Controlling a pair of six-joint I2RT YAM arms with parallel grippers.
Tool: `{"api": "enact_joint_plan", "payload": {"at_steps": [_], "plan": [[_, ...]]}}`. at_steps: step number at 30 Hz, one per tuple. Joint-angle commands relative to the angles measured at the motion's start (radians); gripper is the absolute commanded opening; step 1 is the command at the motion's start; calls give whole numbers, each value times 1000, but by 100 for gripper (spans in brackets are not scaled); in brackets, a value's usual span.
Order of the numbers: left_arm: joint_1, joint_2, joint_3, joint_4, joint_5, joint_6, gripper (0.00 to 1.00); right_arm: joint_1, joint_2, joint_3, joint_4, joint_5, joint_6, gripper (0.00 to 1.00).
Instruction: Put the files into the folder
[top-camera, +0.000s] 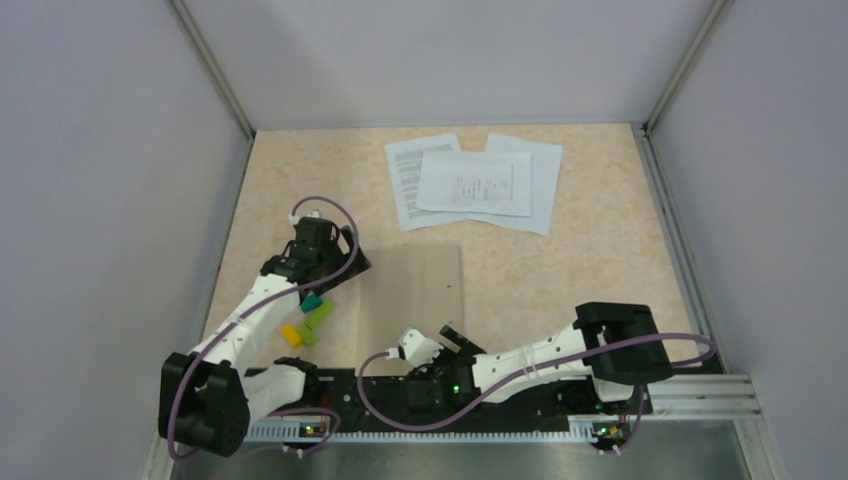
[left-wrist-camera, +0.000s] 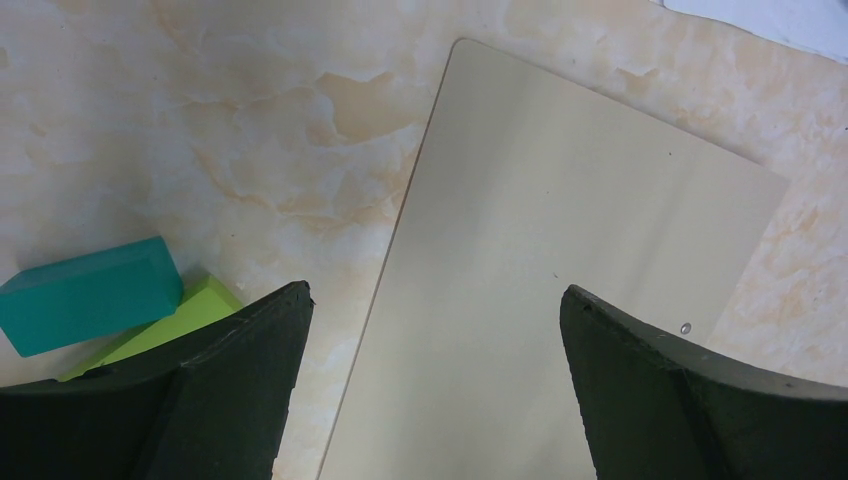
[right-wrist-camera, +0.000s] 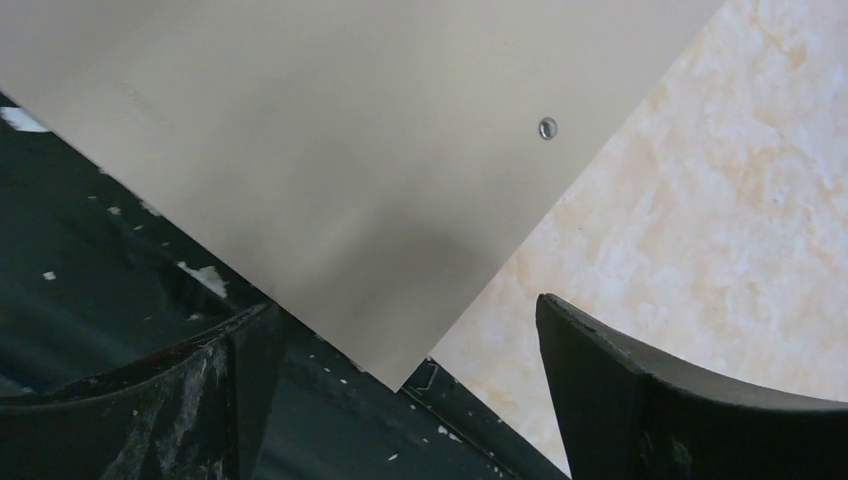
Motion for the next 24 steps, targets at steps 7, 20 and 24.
{"api": "enact_joint_plan", "payload": {"at_steps": [7, 20, 24], "plan": [[15, -10, 16, 30, 7, 5, 99, 13, 93, 82, -90, 153, 40, 79], [23, 21, -18, 81, 52, -33, 99, 19, 158, 79, -74, 275, 77, 51], [23, 27, -15, 87, 52, -36, 99, 19, 150, 75, -82, 319, 101, 37]]}}
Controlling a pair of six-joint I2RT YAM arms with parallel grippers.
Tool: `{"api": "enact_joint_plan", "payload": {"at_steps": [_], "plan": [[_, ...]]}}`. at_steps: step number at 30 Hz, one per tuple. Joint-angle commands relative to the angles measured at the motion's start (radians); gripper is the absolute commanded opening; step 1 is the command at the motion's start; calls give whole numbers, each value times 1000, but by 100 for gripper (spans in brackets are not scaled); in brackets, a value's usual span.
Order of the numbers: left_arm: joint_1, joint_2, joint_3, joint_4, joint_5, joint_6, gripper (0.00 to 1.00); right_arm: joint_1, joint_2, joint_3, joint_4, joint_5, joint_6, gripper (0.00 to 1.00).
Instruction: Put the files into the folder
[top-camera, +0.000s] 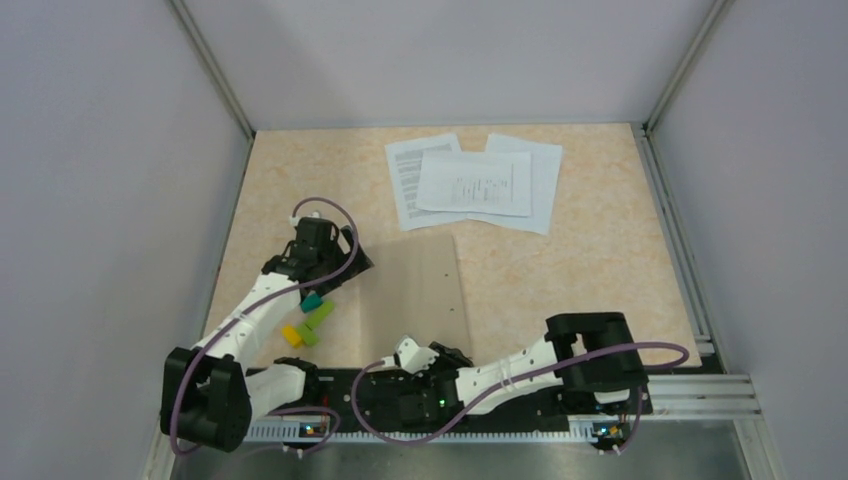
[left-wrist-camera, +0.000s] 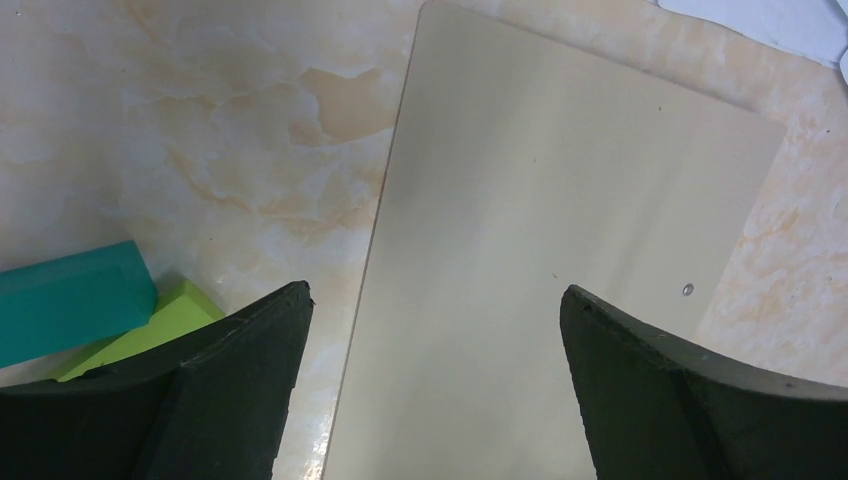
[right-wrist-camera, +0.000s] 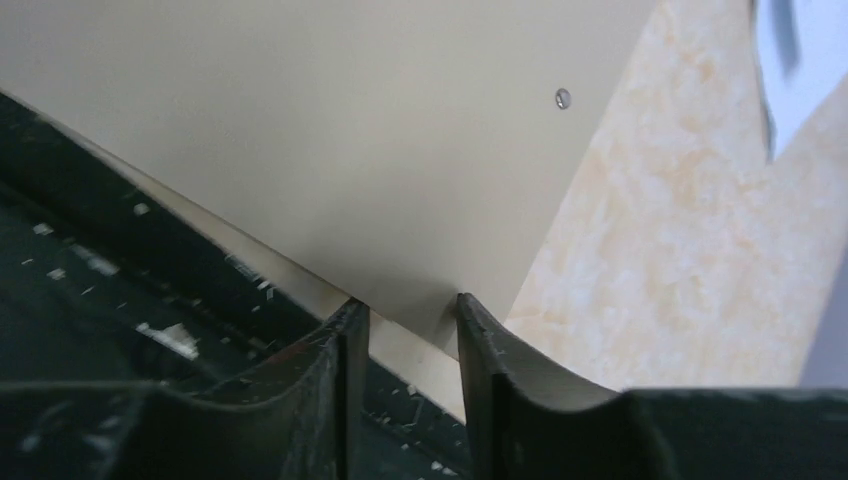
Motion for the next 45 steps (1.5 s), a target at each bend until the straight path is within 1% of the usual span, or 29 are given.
{"api": "enact_joint_plan", "payload": {"at_steps": [1, 7, 9, 13, 17, 22, 25, 29, 31, 32, 34, 36, 37, 39, 41, 43, 45], "plan": [[6, 8, 0, 52, 14, -14, 99, -15, 9, 20, -31, 173, 33, 34], [10, 7, 13, 45, 19, -12, 99, -15, -17, 24, -44, 212, 76, 14], [12, 3, 18, 41, 25, -14, 99, -15, -27, 25, -46, 221, 88, 10], [20, -12, 31, 29, 52, -28, 99, -15, -56, 26, -57, 226, 127, 4], [41, -43, 35, 22, 102, -58, 99, -15, -87, 24, -65, 226, 169, 2], [73, -59, 21, 60, 211, -112, 99, -15, -105, 23, -64, 217, 190, 1], [77, -43, 8, 100, 273, -143, 99, -15, -111, 24, -65, 214, 197, 0], [80, 3, -13, 165, 385, -183, 95, -15, -120, 27, -61, 207, 204, 0], [80, 31, -11, 181, 437, -191, 90, -15, -126, 24, -61, 204, 210, 0], [81, 38, -17, 200, 455, -201, 85, -16, -129, 23, -60, 202, 211, 0], [80, 38, -26, 226, 470, -209, 74, -15, -135, 21, -58, 198, 211, 0], [81, 30, -19, 222, 473, -199, 59, -15, -142, 20, -57, 191, 204, 1], [80, 24, -9, 205, 466, -189, 52, -15, -146, 19, -52, 186, 195, 6], [80, 14, 10, 175, 452, -164, 39, -15, -169, 12, -18, 160, 150, 20], [80, 5, 28, 145, 440, -134, 25, -14, -200, -5, 44, 116, 77, 40], [79, 0, 44, 122, 433, -96, 16, -11, -240, -26, 109, 67, 7, 61], [78, -8, 58, 103, 428, -67, 10, -11, -285, -45, 163, 9, -61, 76]]}}
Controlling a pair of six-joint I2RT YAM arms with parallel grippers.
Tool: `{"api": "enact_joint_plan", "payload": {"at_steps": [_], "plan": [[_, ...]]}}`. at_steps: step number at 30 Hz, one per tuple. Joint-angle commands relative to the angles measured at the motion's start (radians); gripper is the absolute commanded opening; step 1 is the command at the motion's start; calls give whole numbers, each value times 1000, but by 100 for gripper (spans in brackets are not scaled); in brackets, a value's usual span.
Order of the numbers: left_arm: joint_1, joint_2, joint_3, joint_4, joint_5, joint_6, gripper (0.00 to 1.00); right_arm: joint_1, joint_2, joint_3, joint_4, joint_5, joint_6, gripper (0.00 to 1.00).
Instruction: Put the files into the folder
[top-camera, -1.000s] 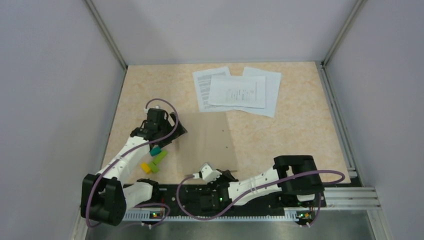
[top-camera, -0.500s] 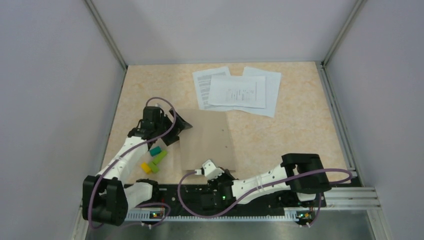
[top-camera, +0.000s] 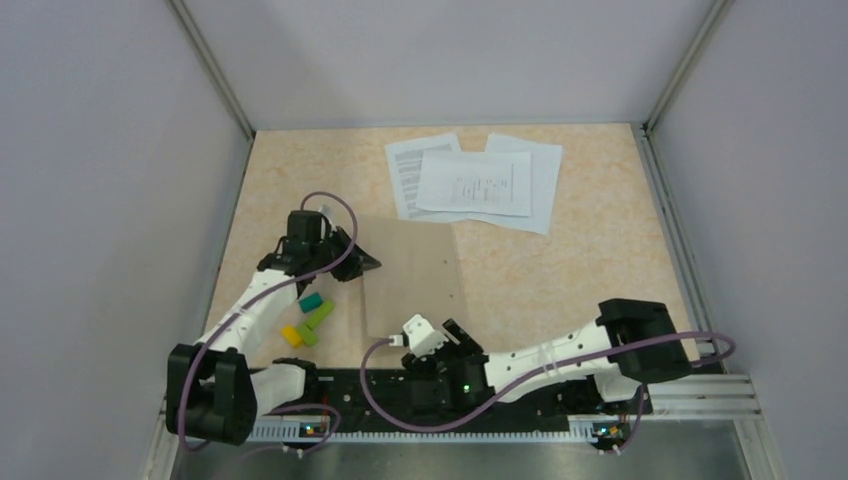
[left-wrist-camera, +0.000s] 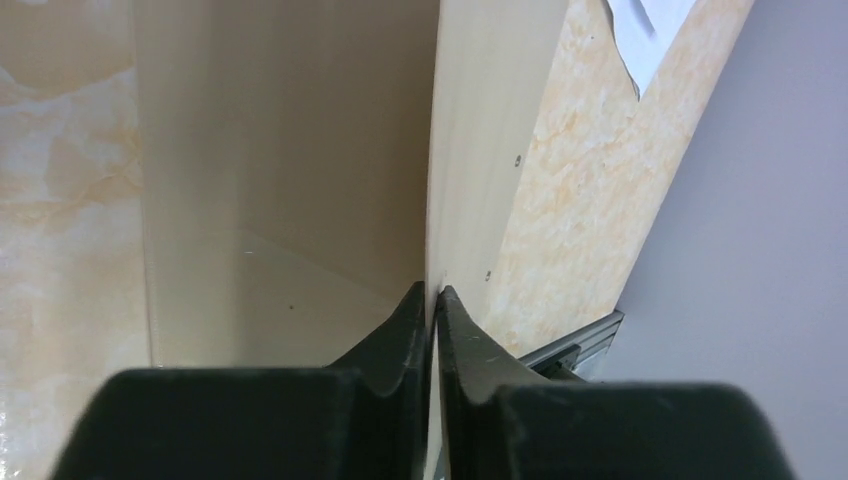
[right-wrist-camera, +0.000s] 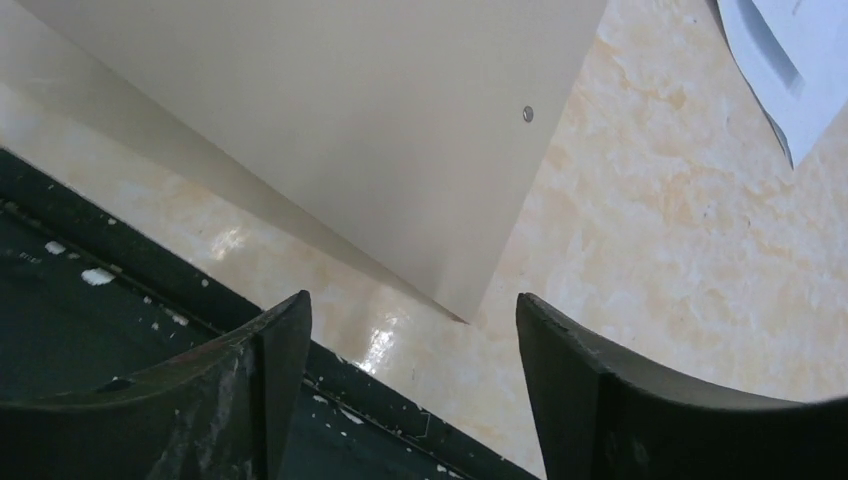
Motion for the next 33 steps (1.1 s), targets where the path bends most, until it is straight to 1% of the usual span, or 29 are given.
{"api": "enact_joint_plan", "payload": {"at_steps": [1, 5, 8, 11, 14, 16, 17, 18, 19, 22, 24, 25, 29, 33], "plan": [[2, -45, 68, -34, -10, 88, 6, 2, -136, -34, 150, -122, -163, 82], [-14, -46, 128, -90, -21, 159, 0, 2, -245, -37, 183, -202, -211, 94], [-51, -27, 197, -150, -43, 208, 0, -32, -324, -21, 168, -245, -206, 97], [-109, -9, 261, -184, -85, 228, 0, -127, -405, -13, 115, -286, -165, 98], [-168, 11, 298, -206, -126, 211, 1, -281, -520, -28, 89, -347, -145, 99], [-200, 17, 305, -199, -155, 175, 6, -424, -591, -48, 97, -427, -130, 99], [-219, 19, 309, -195, -173, 150, 12, -522, -619, -62, 112, -480, -128, 99], [-237, 18, 314, -194, -197, 134, 18, -565, -646, -74, 128, -526, -128, 99], [-255, 14, 317, -188, -221, 108, 23, -644, -666, -85, 143, -563, -127, 99], [-311, 12, 337, -160, -258, 59, 39, -785, -705, -104, 178, -667, -125, 99], [-362, 29, 374, -164, -281, 53, 50, -852, -710, -101, 185, -718, -126, 99], [-382, 38, 394, -167, -294, 52, 54, -878, -709, -97, 187, -737, -131, 99], [-455, 89, 464, -155, -314, 45, 62, -933, -699, -66, 180, -760, -148, 99], [-534, 161, 548, -156, -339, 54, 74, -947, -694, -18, 159, -736, -155, 99]]}}
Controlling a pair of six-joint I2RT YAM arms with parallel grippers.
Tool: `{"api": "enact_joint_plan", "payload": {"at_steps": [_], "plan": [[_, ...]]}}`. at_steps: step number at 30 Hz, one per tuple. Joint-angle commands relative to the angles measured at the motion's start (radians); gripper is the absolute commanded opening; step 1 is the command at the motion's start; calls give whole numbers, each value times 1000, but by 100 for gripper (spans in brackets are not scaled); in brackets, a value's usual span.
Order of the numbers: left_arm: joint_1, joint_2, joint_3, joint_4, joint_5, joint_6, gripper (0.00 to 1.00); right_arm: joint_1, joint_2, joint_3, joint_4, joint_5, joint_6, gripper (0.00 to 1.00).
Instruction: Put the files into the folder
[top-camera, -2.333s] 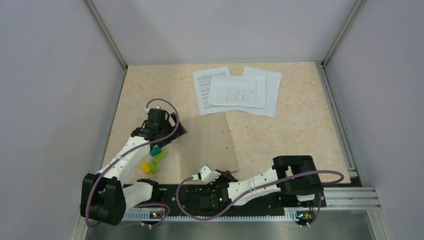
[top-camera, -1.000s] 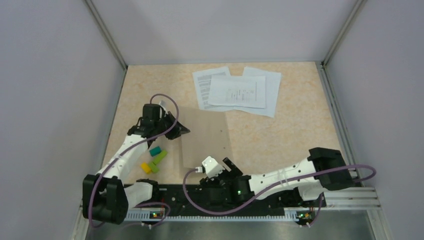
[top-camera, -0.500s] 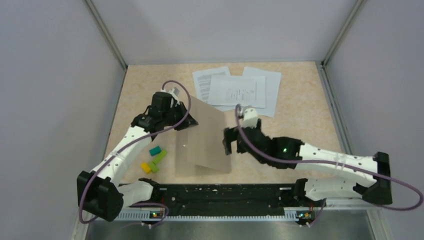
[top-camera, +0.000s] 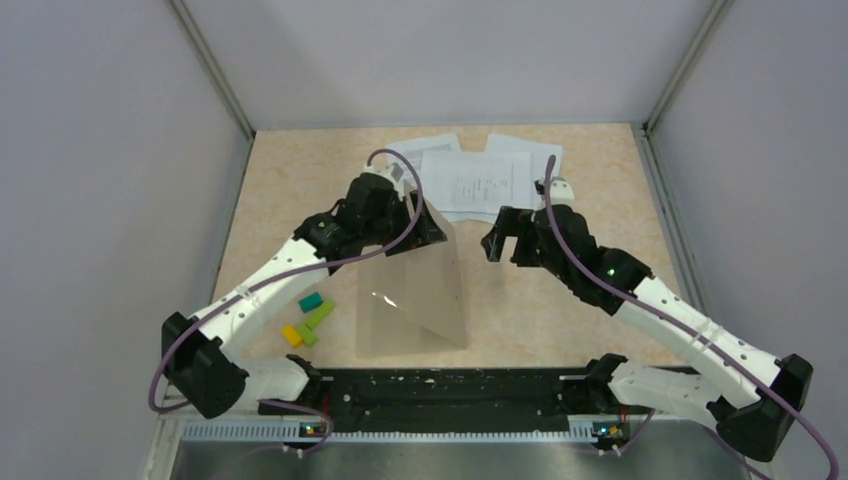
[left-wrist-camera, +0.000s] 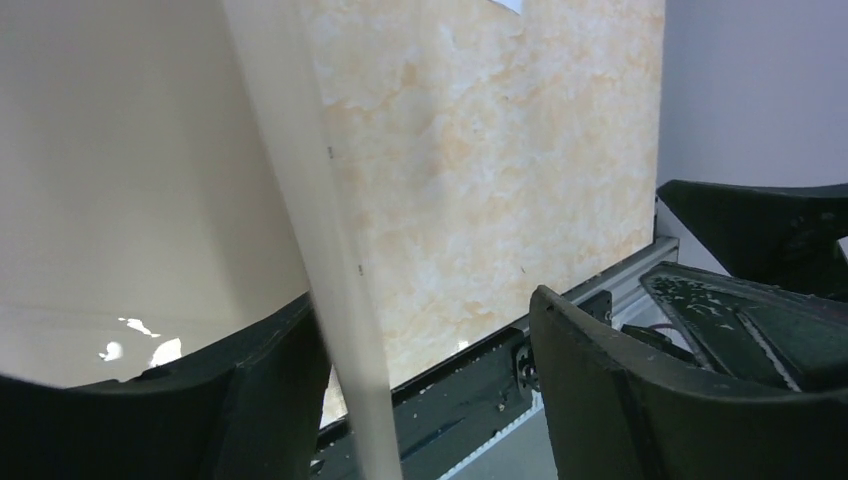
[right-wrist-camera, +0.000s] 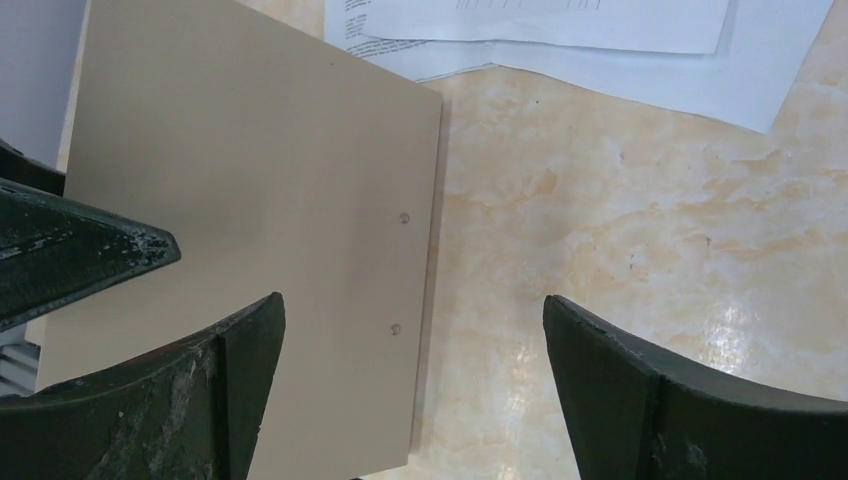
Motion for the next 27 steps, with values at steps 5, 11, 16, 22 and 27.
{"api": "enact_joint_plan", "payload": {"at_steps": [5, 11, 16, 22, 27], "plan": [[-145, 149, 179, 65, -63, 15, 82, -22, -11, 151, -61, 89, -21, 99], [-255, 290, 287, 95, -83, 77, 91, -25, -98, 239, -125, 236, -41, 99], [-315, 416, 380, 105, -53, 128, 99, -25, -129, 319, -170, 289, -67, 99], [-344, 539, 416, 152, 18, 142, 99, -25, -126, 341, -200, 321, -79, 99], [-352, 606, 402, 192, 94, 151, 99, -24, -110, 326, -216, 349, -87, 99]]}}
